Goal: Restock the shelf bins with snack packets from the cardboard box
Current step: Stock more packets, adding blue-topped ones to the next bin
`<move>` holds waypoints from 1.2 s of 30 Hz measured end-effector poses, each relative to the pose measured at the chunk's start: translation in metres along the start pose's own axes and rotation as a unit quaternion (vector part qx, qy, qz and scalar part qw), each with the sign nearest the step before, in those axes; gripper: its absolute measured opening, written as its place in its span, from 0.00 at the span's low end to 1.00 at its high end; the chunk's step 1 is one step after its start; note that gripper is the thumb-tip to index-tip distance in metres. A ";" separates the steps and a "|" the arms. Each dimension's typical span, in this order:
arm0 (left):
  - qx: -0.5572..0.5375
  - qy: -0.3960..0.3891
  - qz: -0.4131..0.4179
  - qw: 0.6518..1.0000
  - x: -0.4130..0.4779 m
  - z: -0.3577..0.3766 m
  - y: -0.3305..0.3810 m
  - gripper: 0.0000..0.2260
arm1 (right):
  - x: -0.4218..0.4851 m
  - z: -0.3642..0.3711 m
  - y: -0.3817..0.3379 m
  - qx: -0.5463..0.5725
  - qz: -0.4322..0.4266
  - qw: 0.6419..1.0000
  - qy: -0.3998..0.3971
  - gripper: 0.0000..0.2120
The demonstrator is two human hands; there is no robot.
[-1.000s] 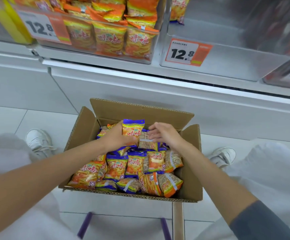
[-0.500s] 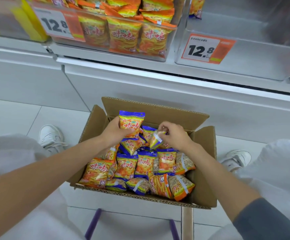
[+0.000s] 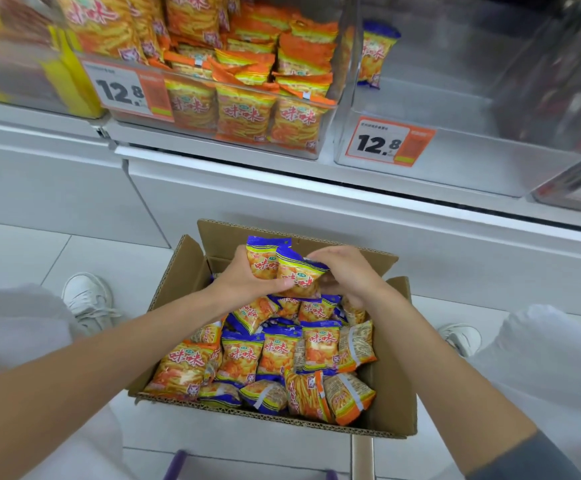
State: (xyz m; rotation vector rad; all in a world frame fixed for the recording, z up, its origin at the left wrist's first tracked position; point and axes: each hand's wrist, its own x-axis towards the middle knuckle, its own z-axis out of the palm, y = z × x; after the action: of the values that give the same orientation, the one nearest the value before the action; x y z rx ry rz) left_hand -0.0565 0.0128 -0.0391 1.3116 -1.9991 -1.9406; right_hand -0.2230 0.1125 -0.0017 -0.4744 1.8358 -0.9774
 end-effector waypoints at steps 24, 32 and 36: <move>0.097 0.051 0.276 0.955 -0.020 0.007 0.152 0.19 | -0.044 -0.051 -0.070 0.053 -0.232 0.970 -0.049 0.28; 0.139 0.211 0.376 0.892 0.044 -0.016 0.261 0.09 | -0.008 -0.148 -0.173 0.106 -0.319 0.937 0.100 0.32; 0.150 0.178 0.368 0.900 0.085 -0.029 0.268 0.13 | 0.058 -0.178 -0.208 0.043 -0.267 0.954 0.130 0.22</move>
State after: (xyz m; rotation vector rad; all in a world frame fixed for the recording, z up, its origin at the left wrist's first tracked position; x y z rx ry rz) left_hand -0.2309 -0.1023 0.1508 0.6882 -2.1902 -1.0094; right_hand -0.4266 0.0220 0.1673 -0.8478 1.9261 -1.5397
